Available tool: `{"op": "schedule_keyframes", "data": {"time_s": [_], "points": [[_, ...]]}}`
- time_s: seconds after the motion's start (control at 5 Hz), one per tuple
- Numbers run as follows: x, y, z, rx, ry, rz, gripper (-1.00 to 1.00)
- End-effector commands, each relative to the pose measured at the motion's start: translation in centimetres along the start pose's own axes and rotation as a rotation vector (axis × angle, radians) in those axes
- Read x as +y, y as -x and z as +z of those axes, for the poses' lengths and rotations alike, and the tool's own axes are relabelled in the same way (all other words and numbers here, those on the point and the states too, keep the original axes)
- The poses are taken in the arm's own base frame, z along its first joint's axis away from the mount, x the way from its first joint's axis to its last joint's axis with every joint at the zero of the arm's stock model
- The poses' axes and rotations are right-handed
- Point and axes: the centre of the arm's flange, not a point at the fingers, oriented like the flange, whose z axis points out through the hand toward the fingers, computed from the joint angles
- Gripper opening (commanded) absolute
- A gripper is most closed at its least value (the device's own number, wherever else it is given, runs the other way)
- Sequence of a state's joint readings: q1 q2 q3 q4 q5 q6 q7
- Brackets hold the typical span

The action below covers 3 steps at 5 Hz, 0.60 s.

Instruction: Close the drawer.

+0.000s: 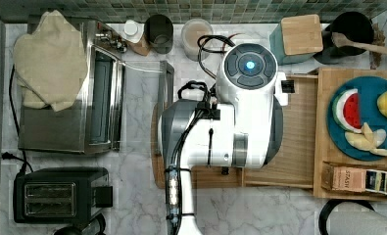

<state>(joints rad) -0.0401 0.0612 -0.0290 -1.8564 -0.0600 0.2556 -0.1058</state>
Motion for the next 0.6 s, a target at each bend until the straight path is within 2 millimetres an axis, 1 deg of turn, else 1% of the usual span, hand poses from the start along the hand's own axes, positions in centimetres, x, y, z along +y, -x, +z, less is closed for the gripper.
{"op": "schedule_keyframes", "data": {"time_s": [0.2, 0.4, 0.6], "points": [[0.1, 0.0, 0.0, 0.002, 0.003, 0.000, -1.00], [-0.2, -0.3, 1.1, -0.022, -0.018, -0.088, -1.00], [-0.8, 0.3, 2.2, -0.068, -0.053, -0.163, -1.00]]}}
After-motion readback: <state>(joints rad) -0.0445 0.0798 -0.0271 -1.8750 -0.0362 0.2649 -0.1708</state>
